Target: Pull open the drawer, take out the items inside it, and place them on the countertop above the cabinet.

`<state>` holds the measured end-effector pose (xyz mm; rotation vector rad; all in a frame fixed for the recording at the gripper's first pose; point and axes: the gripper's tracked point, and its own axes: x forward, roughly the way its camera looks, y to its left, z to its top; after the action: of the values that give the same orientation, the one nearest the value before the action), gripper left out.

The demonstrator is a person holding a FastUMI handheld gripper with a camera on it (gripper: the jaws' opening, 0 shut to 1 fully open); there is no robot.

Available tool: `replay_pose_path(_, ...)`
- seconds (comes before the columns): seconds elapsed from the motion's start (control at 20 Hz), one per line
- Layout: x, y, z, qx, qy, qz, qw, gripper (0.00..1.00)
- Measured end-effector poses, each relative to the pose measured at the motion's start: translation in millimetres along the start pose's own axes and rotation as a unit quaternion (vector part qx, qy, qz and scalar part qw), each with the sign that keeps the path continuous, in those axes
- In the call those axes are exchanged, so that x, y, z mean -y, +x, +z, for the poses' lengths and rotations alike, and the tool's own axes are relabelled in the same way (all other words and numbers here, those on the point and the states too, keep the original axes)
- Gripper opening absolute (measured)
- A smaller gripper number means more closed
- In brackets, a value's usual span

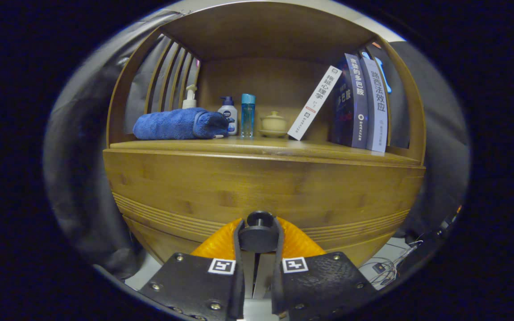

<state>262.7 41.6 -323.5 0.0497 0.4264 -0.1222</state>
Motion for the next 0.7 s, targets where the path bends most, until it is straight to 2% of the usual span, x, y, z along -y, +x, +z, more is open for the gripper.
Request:
replay_pose_path(0.35,2,-4,-2,-0.003,0.001,-0.007,1.000,0.24)
replay_pose_path(0.7,4,-39,-7,0.002,0.001,-0.001,1.000,0.24)
